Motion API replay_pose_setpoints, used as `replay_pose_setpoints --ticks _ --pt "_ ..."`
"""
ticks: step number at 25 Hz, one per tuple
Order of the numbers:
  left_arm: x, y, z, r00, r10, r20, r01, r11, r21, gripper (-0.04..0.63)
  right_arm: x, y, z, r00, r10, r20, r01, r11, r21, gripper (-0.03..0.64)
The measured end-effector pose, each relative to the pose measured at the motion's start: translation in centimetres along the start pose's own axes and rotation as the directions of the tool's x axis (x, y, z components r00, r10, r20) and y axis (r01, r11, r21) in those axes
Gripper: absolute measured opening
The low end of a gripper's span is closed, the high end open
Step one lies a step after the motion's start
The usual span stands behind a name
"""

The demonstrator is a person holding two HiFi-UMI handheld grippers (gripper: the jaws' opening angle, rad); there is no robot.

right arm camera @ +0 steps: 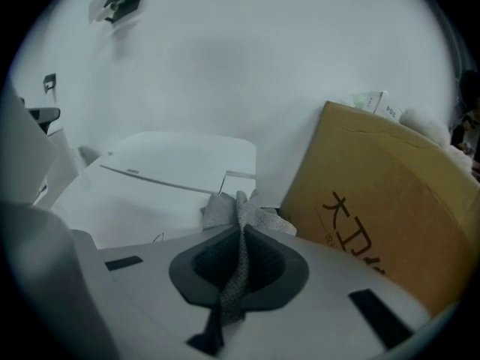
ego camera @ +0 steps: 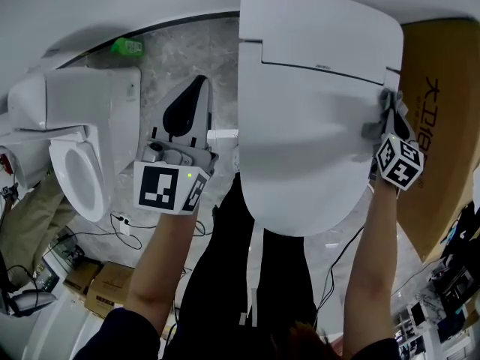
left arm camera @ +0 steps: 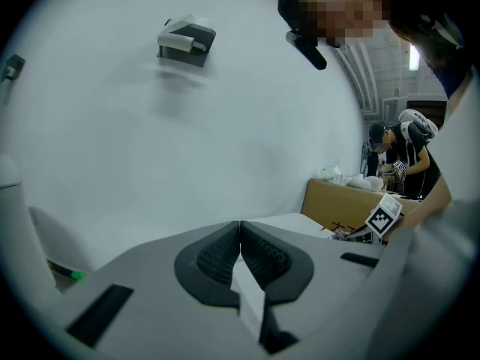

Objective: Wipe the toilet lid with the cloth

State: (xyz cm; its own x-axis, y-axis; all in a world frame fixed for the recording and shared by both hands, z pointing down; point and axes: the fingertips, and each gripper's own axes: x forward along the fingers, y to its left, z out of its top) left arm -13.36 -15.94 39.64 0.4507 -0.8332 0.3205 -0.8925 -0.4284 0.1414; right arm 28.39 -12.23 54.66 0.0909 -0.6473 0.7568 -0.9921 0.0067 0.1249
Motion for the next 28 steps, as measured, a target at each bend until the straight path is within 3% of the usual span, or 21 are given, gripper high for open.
replay_pose_setpoints --ticks 4,8,12,20,28 --pt "-0.3 0.2 -0.2 1.000 0.011 0.002 -0.011 1.000 -0.006 0.020 -0.5 3.0 0.2 0.999 0.036 0.010 -0.036 0.999 -0.021 0.025" --pt "-0.7 0.5 -0.4 1.000 0.020 0.000 -0.020 1.000 -0.009 0.020 -0.9 9.5 1.0 0.989 0.143 0.022 -0.140 0.984 -0.107 0.025" --pt "-1.1 0.9 -0.3 1.000 0.027 0.001 -0.027 1.000 -0.006 0.020 -1.3 17.1 2.5 0.964 0.265 0.031 -0.254 0.949 -0.188 0.025" --pt "-2.1 2.4 -0.3 0.999 0.054 0.001 -0.054 0.999 -0.001 0.020 -2.1 29.5 4.8 0.876 0.483 0.009 -0.451 0.825 -0.340 0.025" --pt "-2.7 3.1 -0.8 0.997 0.071 -0.008 -0.071 0.997 -0.007 0.020 -4.9 37.5 3.0 0.781 0.619 -0.084 -0.571 0.652 -0.499 0.025"
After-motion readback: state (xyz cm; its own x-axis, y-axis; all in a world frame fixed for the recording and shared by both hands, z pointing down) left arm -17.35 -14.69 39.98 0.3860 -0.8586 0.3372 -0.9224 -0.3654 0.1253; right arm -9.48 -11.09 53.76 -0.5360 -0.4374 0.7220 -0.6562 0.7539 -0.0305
